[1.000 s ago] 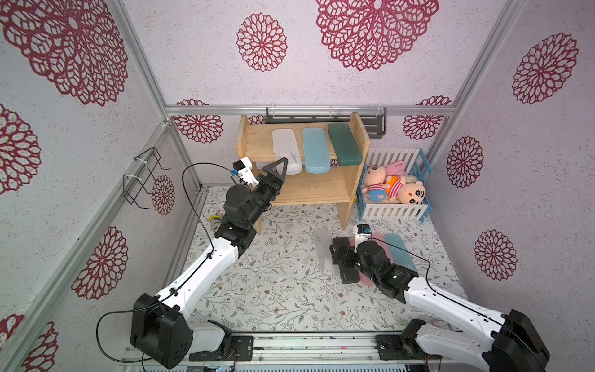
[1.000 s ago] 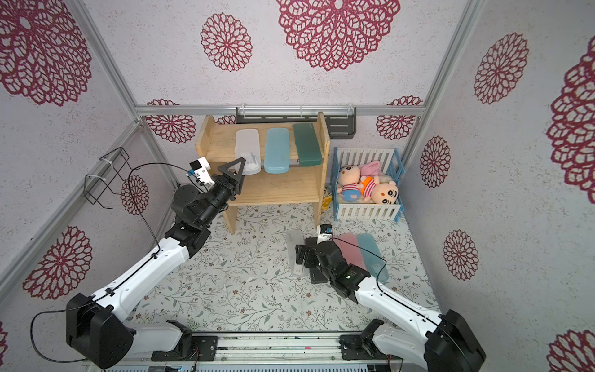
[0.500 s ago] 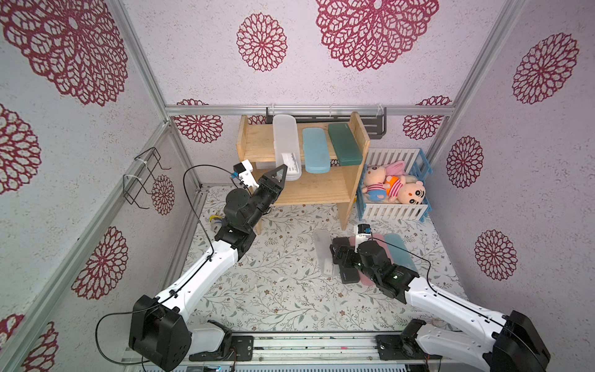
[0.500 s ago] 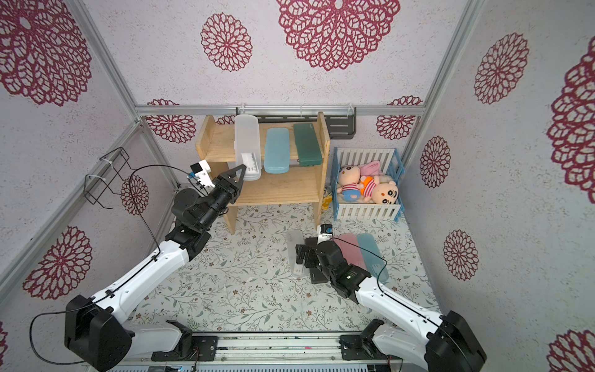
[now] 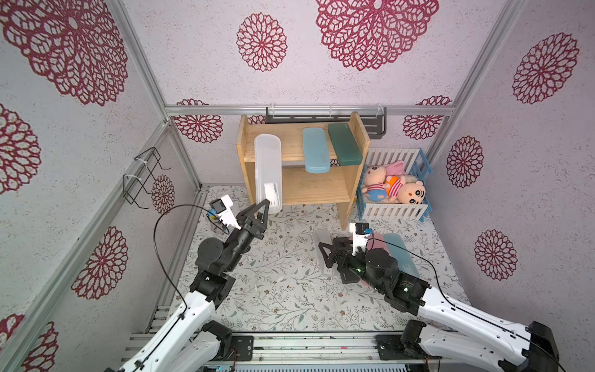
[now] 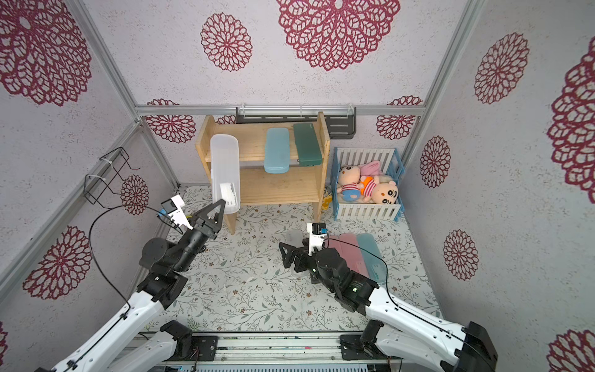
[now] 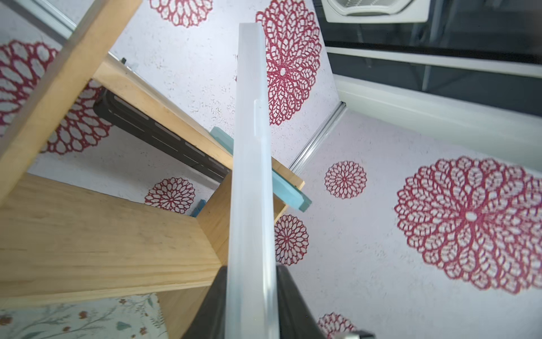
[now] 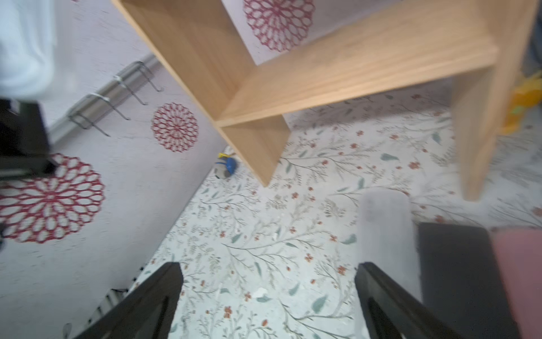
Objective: Remove the pencil cases from the shelf
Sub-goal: Pick up the pencil case from the shelf.
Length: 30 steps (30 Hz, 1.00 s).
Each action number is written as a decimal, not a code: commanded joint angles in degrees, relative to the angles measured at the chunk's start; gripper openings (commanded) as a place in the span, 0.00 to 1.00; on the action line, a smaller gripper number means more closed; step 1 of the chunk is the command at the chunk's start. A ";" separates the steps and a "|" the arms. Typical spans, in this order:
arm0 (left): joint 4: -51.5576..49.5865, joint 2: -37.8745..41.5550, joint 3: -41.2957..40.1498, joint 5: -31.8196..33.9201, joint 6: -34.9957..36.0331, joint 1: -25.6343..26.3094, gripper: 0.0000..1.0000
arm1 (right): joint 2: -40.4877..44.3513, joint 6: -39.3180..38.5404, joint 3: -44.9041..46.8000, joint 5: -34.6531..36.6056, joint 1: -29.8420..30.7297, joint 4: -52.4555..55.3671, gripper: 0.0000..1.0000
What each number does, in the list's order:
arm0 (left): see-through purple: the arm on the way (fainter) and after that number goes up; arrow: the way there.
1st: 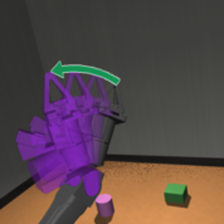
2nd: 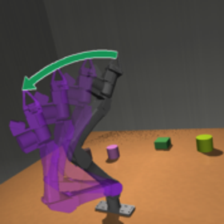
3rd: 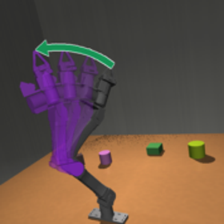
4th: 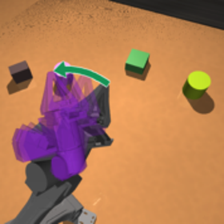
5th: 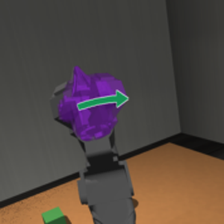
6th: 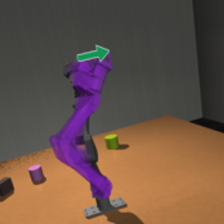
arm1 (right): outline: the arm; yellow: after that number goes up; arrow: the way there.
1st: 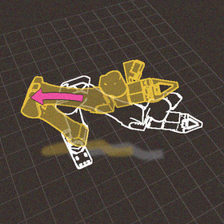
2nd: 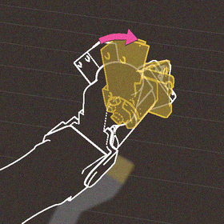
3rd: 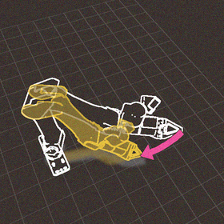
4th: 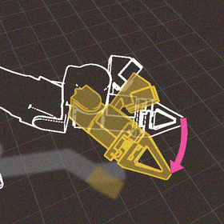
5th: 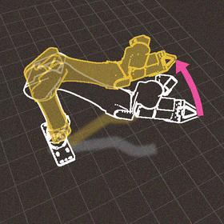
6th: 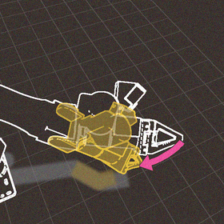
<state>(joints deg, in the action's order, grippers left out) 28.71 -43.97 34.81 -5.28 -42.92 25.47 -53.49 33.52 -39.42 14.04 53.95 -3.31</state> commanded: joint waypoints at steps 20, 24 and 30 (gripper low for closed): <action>-30.93 38.00 -9.50 4.36 20.16 0.89 0.00 | -23.92 -2.86 -26.67 -1.34 11.78 -19.79 0.99; -31.35 39.30 -10.14 4.13 19.61 0.84 0.00 | -28.77 -4.21 -32.46 -4.03 12.59 -19.00 0.99; -32.48 41.85 -10.48 4.58 19.10 0.89 0.00 | -36.27 -4.39 -42.89 -3.20 13.01 -11.05 0.99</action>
<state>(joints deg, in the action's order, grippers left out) -3.92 -3.14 23.94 -0.75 -24.03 26.00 -87.94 30.48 -77.36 10.70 66.59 -17.28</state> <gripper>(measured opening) 0.008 0.991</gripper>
